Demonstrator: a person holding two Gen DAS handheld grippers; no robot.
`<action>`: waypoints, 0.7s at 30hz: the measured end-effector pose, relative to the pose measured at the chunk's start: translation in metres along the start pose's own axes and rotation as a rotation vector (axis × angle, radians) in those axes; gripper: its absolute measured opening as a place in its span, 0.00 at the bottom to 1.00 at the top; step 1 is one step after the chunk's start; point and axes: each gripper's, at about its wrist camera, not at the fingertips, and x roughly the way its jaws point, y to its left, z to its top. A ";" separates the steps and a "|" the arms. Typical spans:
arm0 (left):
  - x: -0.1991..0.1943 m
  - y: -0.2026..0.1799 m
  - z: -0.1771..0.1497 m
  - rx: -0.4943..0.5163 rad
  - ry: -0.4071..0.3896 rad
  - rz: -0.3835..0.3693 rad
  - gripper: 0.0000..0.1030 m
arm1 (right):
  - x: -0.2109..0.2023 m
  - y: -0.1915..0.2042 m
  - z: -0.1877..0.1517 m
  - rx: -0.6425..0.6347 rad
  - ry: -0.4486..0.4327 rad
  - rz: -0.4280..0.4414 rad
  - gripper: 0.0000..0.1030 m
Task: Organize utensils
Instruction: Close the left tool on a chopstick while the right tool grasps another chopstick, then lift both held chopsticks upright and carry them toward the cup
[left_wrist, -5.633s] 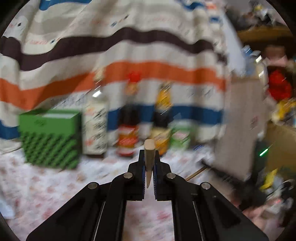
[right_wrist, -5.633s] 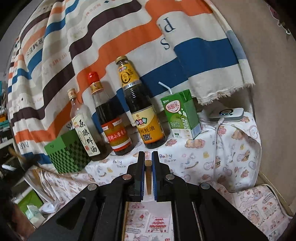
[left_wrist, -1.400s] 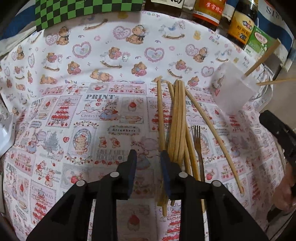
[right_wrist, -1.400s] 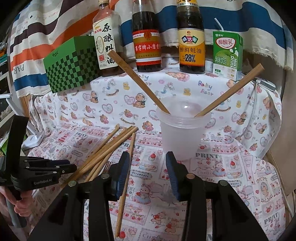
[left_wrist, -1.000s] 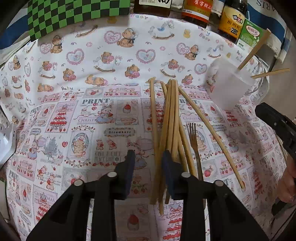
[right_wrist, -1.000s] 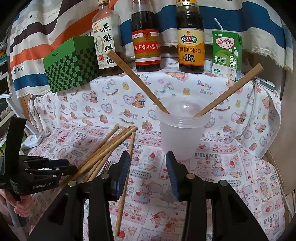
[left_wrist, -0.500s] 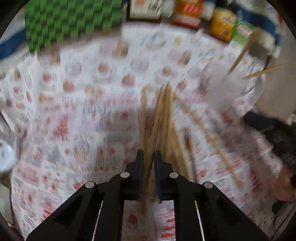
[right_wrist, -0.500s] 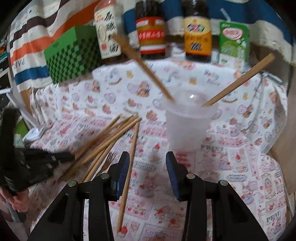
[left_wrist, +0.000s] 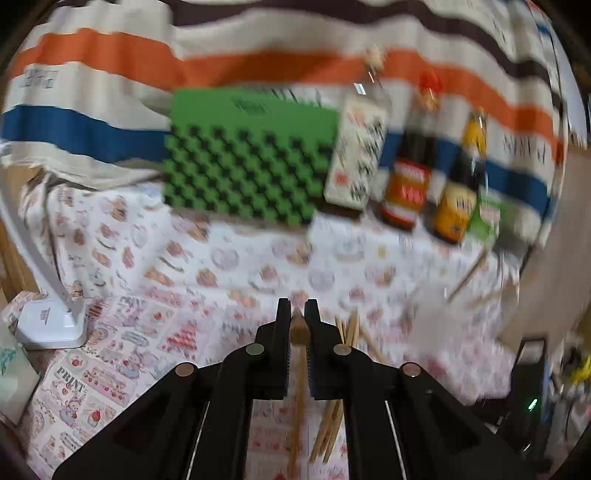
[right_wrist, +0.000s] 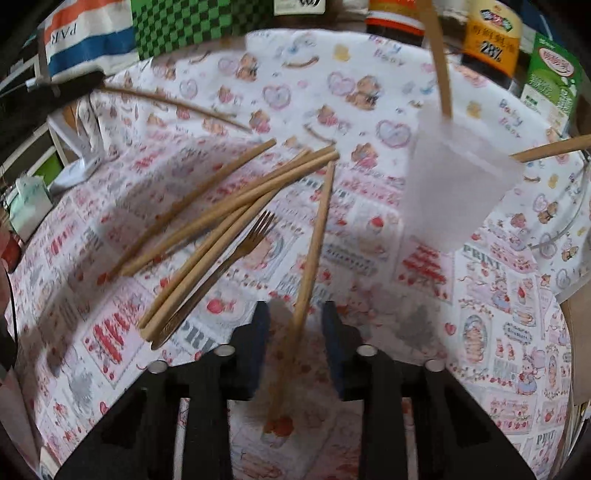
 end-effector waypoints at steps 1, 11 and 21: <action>-0.004 0.002 0.001 -0.010 -0.024 0.004 0.06 | 0.000 0.000 0.000 0.004 -0.002 -0.002 0.24; -0.030 0.009 0.007 -0.031 -0.181 0.030 0.06 | -0.027 -0.009 0.005 -0.001 -0.083 -0.030 0.07; -0.033 0.003 0.007 -0.018 -0.192 0.007 0.06 | -0.086 -0.036 0.011 0.125 -0.365 -0.046 0.06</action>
